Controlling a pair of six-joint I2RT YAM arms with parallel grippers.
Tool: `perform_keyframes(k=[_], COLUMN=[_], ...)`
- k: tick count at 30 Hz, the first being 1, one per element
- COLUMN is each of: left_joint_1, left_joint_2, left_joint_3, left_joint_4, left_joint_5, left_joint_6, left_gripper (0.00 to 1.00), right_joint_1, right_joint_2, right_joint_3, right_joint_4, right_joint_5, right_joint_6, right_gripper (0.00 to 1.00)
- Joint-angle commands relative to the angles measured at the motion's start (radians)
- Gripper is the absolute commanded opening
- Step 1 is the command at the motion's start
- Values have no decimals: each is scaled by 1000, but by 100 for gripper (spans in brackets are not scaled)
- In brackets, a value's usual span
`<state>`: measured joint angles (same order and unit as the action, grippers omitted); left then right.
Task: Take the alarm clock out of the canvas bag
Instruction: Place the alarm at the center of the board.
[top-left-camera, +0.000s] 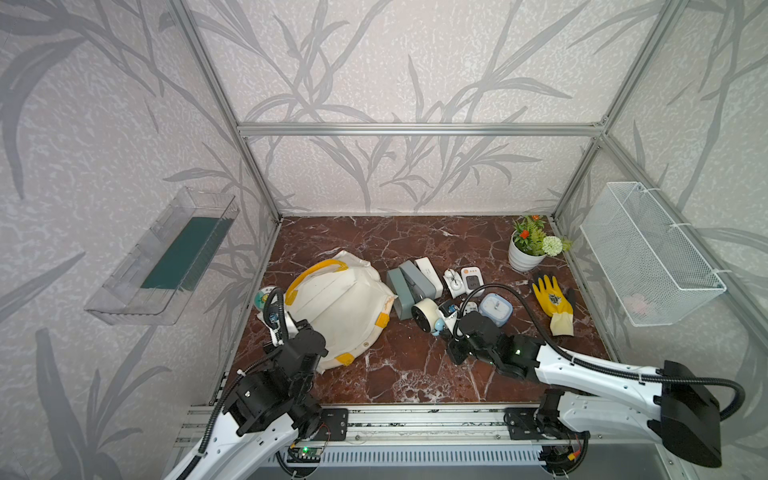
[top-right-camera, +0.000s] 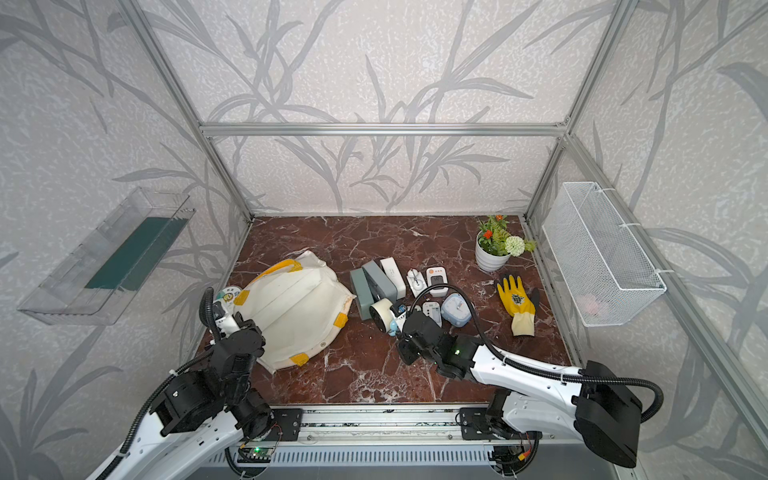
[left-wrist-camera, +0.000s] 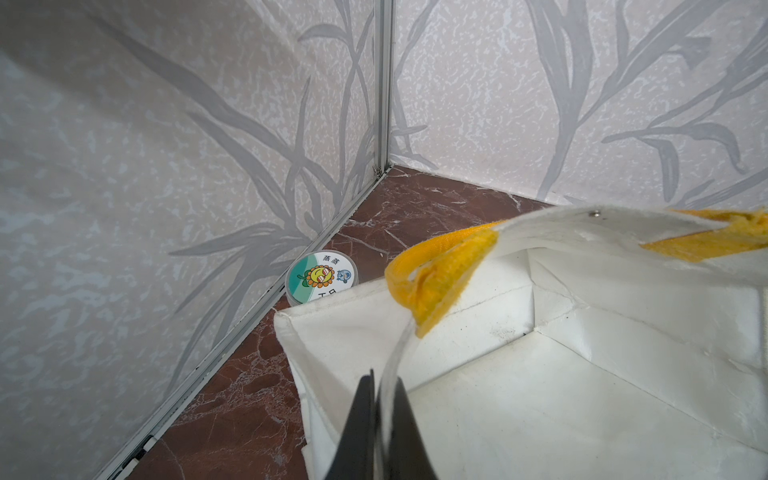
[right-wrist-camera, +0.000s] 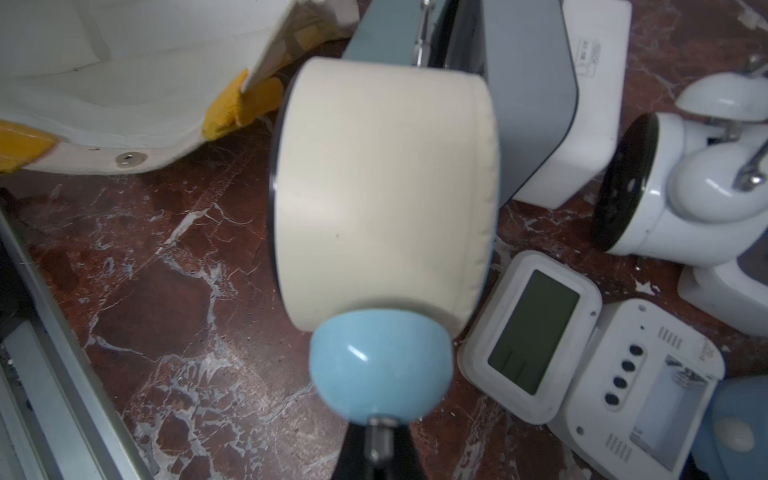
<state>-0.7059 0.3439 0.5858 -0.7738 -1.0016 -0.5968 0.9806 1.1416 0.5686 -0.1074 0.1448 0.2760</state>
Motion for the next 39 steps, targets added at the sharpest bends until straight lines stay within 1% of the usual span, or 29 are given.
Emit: perform_keyframes(k=[1,7,13,14,18,19,25,27,30,36,37,39], left_joint_1=[3,3,2,3,3,3,3,3,2,2,2,2], left_joint_2=[4,5,2,1,-2,-2,-1,0,-3,-11,-13,-17], left_joint_3=[20,20,22,22,22,22,21,20,20,19,17,14], left_joint_4=[-4,0,0,1,6,8,13,14,18,22,24,34], left_joint_5=[-36,-35,-35,-35,-35,-35,-32,-33,-29,-26,-24,-24], left_joint_6=[-24,-21,-17,-17,-12,-9,-6,-6,-4,3,5,9], left_gripper=[0,0,0,0,0,0,0,0,0,0,0,0], right_joint_1=[-12,-16,-21,-22,-22,-23,-23,-23,-23,-22,-23,-23], right_joint_2=[37,124,197,203,221,224,199,179,145,55,44,32], right_joint_3=[-3,40,72,74,80,83,85,89,104,157,158,151], right_joint_4=[12,-15,-57,-62,-82,-85,-100,-101,-111,-122,-101,-12], right_joint_5=[37,23,45,48,73,77,89,87,94,86,73,3], right_joint_6=[61,77,89,89,95,97,103,100,107,156,168,175], right_gripper=[0,0,0,1,10,14,53,61,67,73,73,73])
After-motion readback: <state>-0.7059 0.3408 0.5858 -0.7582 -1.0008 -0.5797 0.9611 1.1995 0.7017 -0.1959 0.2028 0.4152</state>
